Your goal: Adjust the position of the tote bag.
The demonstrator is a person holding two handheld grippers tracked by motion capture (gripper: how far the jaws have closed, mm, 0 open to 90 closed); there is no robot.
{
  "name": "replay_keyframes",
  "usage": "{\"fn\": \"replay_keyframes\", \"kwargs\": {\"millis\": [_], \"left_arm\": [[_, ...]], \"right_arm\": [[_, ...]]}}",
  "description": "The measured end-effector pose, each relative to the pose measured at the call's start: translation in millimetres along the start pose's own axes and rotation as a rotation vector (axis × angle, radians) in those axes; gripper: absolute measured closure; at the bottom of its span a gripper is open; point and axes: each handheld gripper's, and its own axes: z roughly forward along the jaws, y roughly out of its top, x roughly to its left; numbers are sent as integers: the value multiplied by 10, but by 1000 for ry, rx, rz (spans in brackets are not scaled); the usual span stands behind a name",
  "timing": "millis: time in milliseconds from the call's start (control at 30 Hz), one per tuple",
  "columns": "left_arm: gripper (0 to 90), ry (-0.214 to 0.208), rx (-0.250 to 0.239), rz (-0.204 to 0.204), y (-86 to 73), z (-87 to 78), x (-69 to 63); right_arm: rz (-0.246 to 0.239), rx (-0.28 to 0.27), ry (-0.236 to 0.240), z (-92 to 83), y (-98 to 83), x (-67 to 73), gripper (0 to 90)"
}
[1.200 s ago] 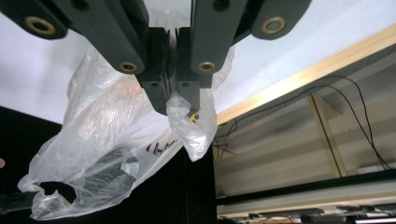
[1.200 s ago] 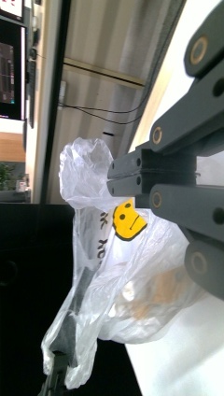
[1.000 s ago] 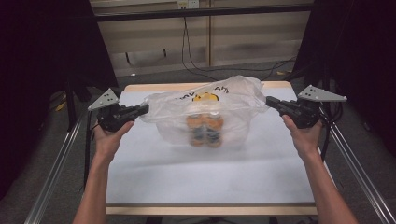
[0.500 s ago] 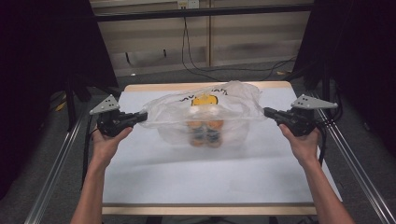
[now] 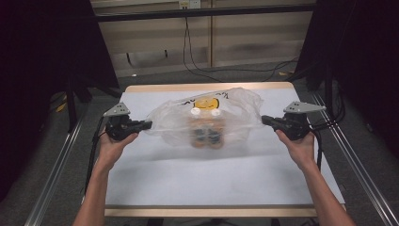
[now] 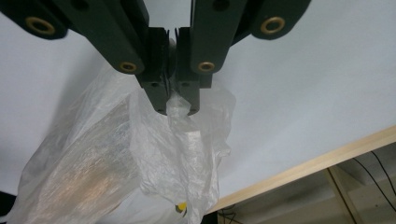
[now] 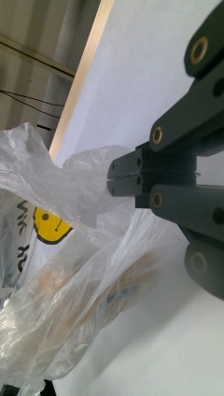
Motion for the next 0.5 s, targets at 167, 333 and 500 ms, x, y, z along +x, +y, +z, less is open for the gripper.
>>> {"fn": "replay_keyframes", "kwargs": {"millis": [167, 333, 500], "left_arm": [[871, -8, 10, -3, -13, 36, 8], [871, 2, 44, -4, -48, 110, 15], [872, 1, 77, -14, -110, 169, 52]], "right_arm": [[5, 24, -1, 60, -57, -26, 900], [1, 68, 0, 141, -127, -45, 900], [2, 103, 5, 212, -178, -54, 900]]}}
